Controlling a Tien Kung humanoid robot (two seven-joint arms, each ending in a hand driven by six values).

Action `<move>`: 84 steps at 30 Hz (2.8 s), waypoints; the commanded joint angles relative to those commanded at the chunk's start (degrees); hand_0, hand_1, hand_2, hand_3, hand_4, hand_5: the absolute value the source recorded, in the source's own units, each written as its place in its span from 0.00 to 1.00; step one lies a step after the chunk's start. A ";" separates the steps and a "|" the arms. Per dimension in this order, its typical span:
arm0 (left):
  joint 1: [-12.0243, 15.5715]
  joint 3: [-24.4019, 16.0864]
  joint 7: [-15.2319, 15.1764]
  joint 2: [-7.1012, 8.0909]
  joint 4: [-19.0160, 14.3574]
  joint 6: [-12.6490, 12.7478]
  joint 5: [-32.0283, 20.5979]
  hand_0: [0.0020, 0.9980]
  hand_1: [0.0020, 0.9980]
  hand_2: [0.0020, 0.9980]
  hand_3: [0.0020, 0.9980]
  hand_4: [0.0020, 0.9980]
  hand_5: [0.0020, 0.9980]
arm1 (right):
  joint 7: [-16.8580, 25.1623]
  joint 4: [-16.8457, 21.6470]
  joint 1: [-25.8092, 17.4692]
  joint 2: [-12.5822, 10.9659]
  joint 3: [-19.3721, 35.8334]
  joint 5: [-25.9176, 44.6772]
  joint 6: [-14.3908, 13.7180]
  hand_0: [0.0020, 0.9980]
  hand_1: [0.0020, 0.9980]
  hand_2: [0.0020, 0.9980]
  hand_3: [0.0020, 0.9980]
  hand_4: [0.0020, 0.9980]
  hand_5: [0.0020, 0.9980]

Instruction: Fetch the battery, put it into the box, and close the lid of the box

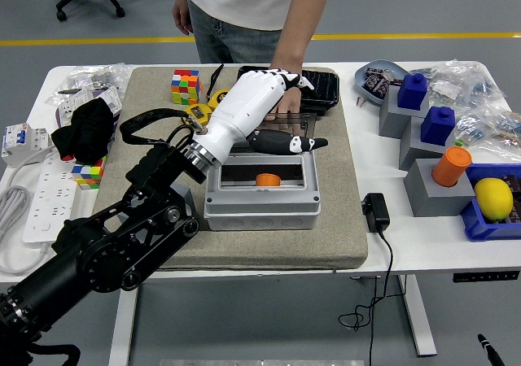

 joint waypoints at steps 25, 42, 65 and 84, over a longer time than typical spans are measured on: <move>0.40 -1.99 13.05 0.45 0.75 -8.77 11.56 1.00 1.00 0.92 0.92 1.00 1.00 | 0.09 0.00 0.10 -0.11 0.16 -0.63 0.05 0.74 0.67 0.70 0.75 1.00 1.00; 1.04 -0.95 13.71 0.83 -0.05 -9.07 11.95 0.96 0.52 0.58 0.65 1.00 1.00 | -0.08 0.00 -0.02 -0.13 0.40 -0.91 -0.02 0.73 0.67 0.70 0.75 1.00 1.00; 2.22 1.07 13.06 1.44 -2.01 -6.98 9.70 0.34 0.10 0.24 0.46 1.00 1.00 | -0.09 0.00 -0.04 -0.13 0.61 -1.19 -0.04 0.73 0.67 0.69 0.75 1.00 1.00; 3.97 5.05 13.11 2.32 -2.70 -7.47 8.25 0.33 0.09 0.22 0.46 1.00 1.00 | -0.08 0.00 -0.23 -0.11 0.81 -1.47 -0.03 0.73 0.67 0.69 0.75 1.00 1.00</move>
